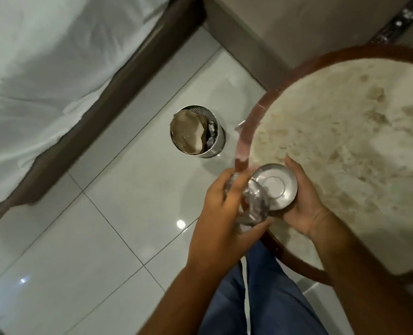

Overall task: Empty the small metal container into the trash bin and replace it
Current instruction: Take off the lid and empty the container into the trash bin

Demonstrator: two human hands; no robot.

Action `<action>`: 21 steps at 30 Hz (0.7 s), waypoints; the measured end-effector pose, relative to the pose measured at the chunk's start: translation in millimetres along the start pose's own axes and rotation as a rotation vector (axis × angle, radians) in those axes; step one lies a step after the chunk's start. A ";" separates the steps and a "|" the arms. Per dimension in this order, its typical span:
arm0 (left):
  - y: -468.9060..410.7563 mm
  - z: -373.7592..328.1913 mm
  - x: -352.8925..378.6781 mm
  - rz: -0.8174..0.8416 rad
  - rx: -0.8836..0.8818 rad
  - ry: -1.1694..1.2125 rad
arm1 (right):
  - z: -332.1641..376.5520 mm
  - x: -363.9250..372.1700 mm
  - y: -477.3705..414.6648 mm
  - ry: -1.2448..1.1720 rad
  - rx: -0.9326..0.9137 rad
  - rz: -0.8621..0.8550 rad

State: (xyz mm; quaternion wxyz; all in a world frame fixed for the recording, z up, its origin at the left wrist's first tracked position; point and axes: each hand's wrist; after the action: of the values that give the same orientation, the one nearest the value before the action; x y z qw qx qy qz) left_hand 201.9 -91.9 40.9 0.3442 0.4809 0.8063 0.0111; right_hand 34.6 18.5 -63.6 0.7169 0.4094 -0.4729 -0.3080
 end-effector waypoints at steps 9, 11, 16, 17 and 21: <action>61.0 94.6 -30.4 -0.161 -0.306 0.130 | 29.9 173.0 -48.6 0.737 -0.816 -0.355; 68.6 111.5 -34.9 -0.209 -0.331 0.169 | 29.1 207.9 -72.0 0.856 -1.113 -0.342; 73.2 136.6 -44.3 -0.307 -0.423 0.229 | 3.8 238.1 -171.9 1.483 -0.893 -0.329; 74.2 141.8 -45.2 -0.319 -0.433 0.237 | 0.2 237.1 -185.9 1.554 -0.801 -0.348; 76.3 157.8 -46.0 -0.415 -0.437 0.269 | 8.7 242.8 -200.5 1.584 -0.916 -0.439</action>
State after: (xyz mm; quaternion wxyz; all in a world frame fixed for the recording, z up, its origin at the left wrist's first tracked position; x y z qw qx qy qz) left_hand 363.6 -136.3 -27.8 0.3248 0.2154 0.9038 0.1769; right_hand 103.8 -280.6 -134.4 0.8470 0.2579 0.4074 -0.2239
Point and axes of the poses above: each hand's wrist, its own y-axis away from the middle knuckle, its own x-axis out of the palm, z = x × y, and after that the axes turned 7 degrees about y, right-handed
